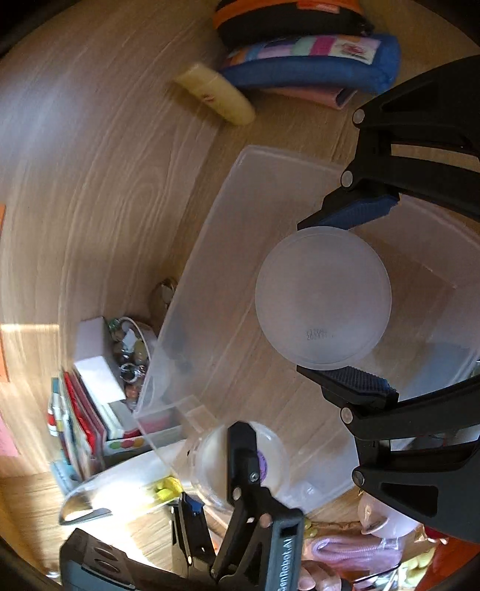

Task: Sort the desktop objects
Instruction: 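Carry both items into the clear plastic box and open both tools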

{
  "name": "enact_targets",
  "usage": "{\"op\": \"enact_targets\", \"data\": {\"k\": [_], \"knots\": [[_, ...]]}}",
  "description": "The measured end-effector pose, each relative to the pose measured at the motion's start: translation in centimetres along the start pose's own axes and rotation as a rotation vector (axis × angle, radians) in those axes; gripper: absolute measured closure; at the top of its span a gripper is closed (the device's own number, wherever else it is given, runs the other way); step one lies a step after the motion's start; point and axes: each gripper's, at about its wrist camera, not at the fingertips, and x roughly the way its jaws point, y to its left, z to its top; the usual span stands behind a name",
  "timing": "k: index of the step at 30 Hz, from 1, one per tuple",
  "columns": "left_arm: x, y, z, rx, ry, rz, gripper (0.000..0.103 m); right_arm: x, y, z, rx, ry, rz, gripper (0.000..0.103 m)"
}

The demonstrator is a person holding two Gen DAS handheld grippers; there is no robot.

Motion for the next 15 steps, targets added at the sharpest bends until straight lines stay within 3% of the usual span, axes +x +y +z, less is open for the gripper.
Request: {"op": "enact_targets", "data": {"k": [10, 15], "knots": [[0.8, -0.7, -0.4, 0.079, -0.013, 0.018, 0.036, 1.2, 0.4, 0.6, -0.008, 0.050, 0.023, 0.040], [-0.8, -0.6, -0.6, 0.093, -0.092, 0.018, 0.035, 0.6, 0.6, 0.4, -0.001, 0.057, 0.027, 0.034]]}}
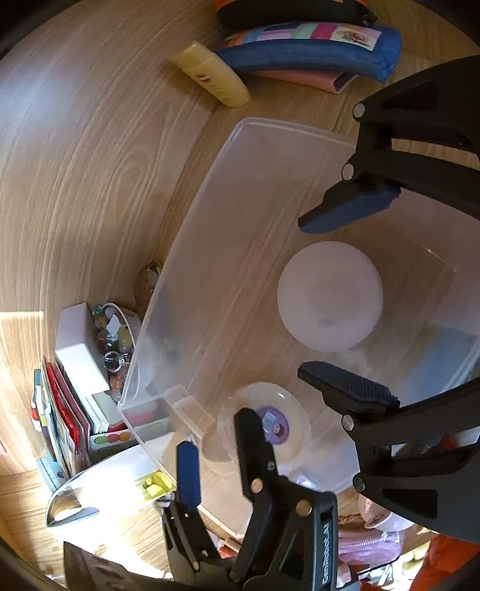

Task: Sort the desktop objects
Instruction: 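Carry both items into the clear plastic box and open both tools, then lift both open tools out of the clear box, then grasp the bagged pink rope with the left tool while the right tool grasps the white drawstring bag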

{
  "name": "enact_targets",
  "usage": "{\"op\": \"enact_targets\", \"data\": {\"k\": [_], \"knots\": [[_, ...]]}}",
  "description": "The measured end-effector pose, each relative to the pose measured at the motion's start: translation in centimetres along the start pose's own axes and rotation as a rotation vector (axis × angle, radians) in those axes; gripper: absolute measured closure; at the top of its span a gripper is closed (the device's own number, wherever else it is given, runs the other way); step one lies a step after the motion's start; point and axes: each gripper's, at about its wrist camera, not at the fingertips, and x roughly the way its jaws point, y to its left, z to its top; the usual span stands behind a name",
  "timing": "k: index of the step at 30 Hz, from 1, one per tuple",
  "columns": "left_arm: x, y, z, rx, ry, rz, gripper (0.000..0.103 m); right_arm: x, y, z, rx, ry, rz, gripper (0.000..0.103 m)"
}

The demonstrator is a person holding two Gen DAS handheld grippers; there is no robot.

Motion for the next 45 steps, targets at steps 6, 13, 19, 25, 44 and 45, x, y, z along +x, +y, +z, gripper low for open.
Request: {"op": "enact_targets", "data": {"k": [6, 13, 19, 25, 44, 45], "knots": [[-2.8, -0.5, -0.3, 0.023, -0.079, 0.025, 0.024, -1.9, 0.3, -0.1, 0.015, -0.038, -0.005, 0.034], [-5.7, -0.8, -0.6, -0.015, -0.081, -0.008, 0.018, -5.6, 0.8, -1.2, 0.052, -0.114, -0.005, 0.034], [-9.7, -0.5, -2.5, -0.067, -0.120, -0.069, 0.018, -8.4, 2.2, -3.3, 0.059, -0.167, -0.012, 0.034], [-13.4, -0.5, -5.0, -0.110, -0.149, -0.078, 0.017, -10.6, 4.0, -5.9, 0.061, -0.221, -0.057, 0.034], [-10.6, 3.6, -16.6, -0.288, 0.119, 0.003, 0.017, -9.6, 6.6, -14.2, 0.076, -0.191, -0.035, 0.034], [-10.4, 3.9, -17.1, -0.321, 0.129, -0.005, 0.017, -9.4, 6.5, -14.8, 0.076, -0.181, -0.039, 0.034]]}}
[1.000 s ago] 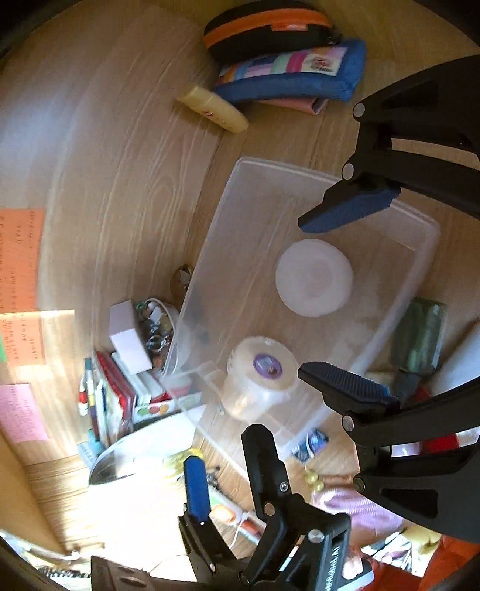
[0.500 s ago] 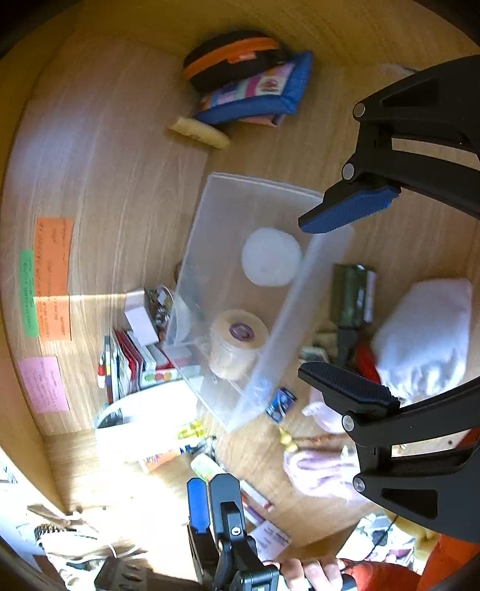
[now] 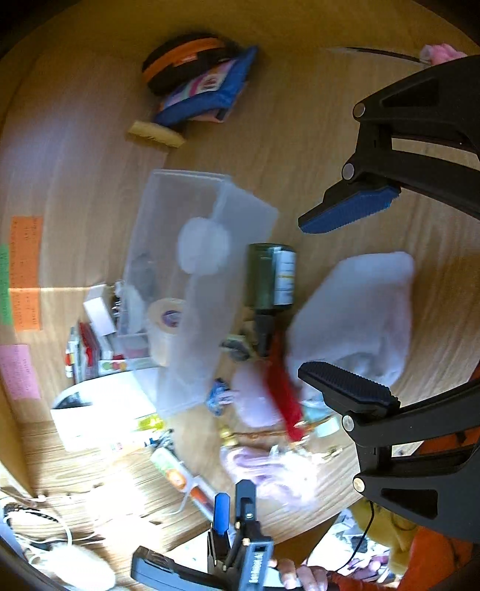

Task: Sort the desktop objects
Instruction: 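Grasp the bagged pink rope with the left tool while the right tool grasps the white drawstring bag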

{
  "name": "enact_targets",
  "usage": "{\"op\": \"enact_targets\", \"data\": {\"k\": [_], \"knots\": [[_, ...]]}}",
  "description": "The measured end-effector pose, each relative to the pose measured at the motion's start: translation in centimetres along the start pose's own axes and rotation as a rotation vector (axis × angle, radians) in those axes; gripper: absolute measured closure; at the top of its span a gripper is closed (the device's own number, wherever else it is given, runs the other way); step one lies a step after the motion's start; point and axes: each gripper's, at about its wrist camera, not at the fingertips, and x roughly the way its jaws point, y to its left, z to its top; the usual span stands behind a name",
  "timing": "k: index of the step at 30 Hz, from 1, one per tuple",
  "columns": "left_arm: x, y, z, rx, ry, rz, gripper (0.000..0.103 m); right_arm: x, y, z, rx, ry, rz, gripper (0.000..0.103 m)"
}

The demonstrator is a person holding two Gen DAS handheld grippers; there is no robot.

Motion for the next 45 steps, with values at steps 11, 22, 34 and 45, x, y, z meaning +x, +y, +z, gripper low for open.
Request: {"op": "enact_targets", "data": {"k": [11, 22, 34, 45], "knots": [[0.3, 2.2, -3.0, -0.263, 0.084, -0.011, 0.017, 0.5, -0.1, -3.9, -0.012, 0.059, 0.034, 0.034], [2.2, 0.0, -0.9, -0.250, 0.119, -0.020, 0.008, -1.1, 0.9, -3.7, -0.067, 0.019, 0.089, 0.027], [4.9, -2.9, 0.7, -0.107, 0.101, 0.143, 0.001, 1.8, 2.7, -3.4, -0.150, 0.097, 0.086, 0.021], [4.9, -3.3, -1.0, -0.021, 0.029, 0.236, 0.000, 3.6, 2.1, -3.4, -0.146, 0.144, 0.045, 0.017]]}}
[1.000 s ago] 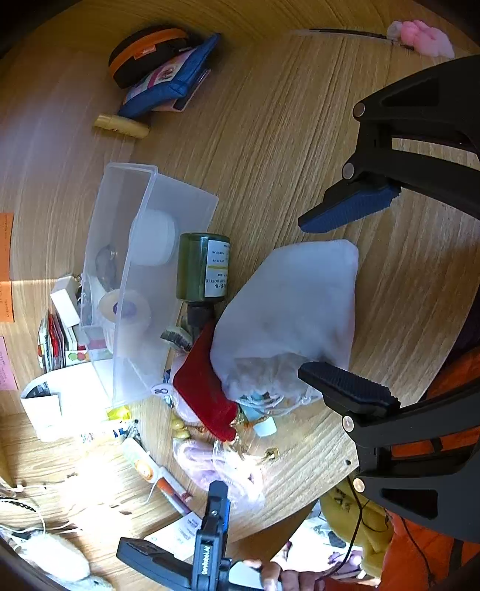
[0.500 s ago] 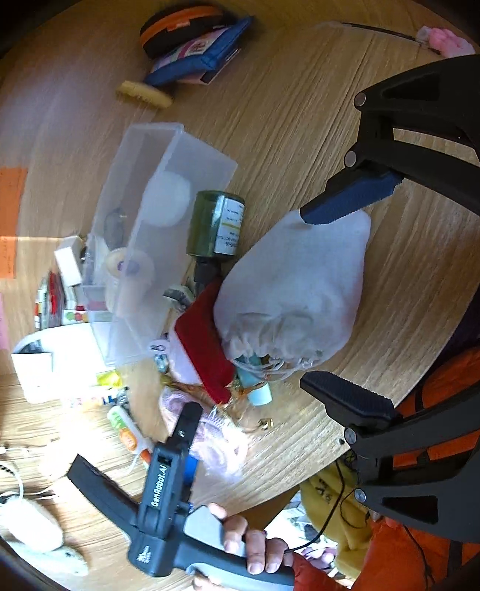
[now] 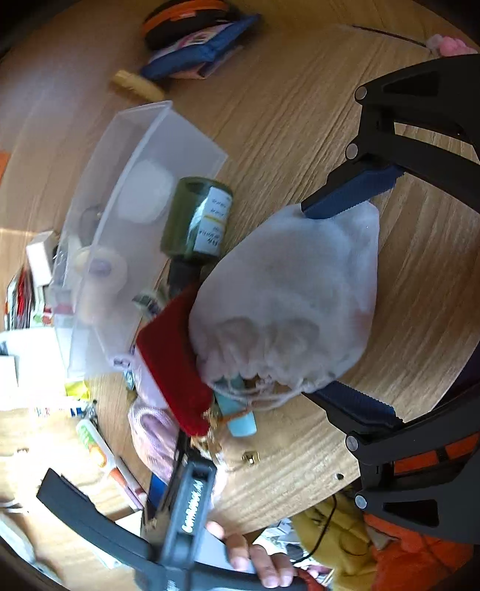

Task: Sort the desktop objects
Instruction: 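Grasp the bagged pink rope with the left tool while the right tool grasps the white drawstring bag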

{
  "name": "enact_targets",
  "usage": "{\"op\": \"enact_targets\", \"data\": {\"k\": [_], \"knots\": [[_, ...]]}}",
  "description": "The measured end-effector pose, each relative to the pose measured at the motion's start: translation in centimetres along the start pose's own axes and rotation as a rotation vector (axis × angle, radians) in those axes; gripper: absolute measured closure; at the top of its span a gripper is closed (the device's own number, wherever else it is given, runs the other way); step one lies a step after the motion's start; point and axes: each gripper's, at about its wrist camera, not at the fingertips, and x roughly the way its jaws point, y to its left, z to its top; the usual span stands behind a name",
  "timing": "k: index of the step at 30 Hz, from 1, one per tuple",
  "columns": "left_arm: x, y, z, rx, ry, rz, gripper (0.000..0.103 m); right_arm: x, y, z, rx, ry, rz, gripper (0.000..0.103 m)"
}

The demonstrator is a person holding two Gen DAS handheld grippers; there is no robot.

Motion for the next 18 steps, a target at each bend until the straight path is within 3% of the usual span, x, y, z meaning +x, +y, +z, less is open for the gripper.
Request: {"op": "enact_targets", "data": {"k": [4, 8, 13, 16, 17, 18], "knots": [[-0.2, 0.6, -0.2, -0.021, 0.006, 0.003, 0.000, -0.1, -0.1, -0.1, 0.016, -0.002, -0.029, 0.017], [-0.5, 1.5, -0.9, -0.028, -0.019, 0.018, 0.000, 0.0, -0.7, -0.3, 0.065, -0.012, -0.003, 0.017], [-0.5, 1.9, -0.6, -0.022, -0.030, 0.020, 0.001, -0.3, -1.1, -0.4, 0.085, -0.026, -0.004, 0.025], [-1.0, 2.1, -0.3, -0.016, -0.045, 0.018, 0.018, -0.4, -1.2, -0.4, 0.092, -0.033, -0.005, 0.034], [-1.2, 2.1, -0.1, -0.008, -0.051, 0.017, 0.027, -0.5, -1.2, -0.4, 0.094, -0.033, -0.004, 0.036], [-1.3, 2.1, -0.1, -0.004, -0.051, 0.024, 0.030, -0.5, -1.2, -0.3, 0.096, -0.032, -0.003, 0.040]]}}
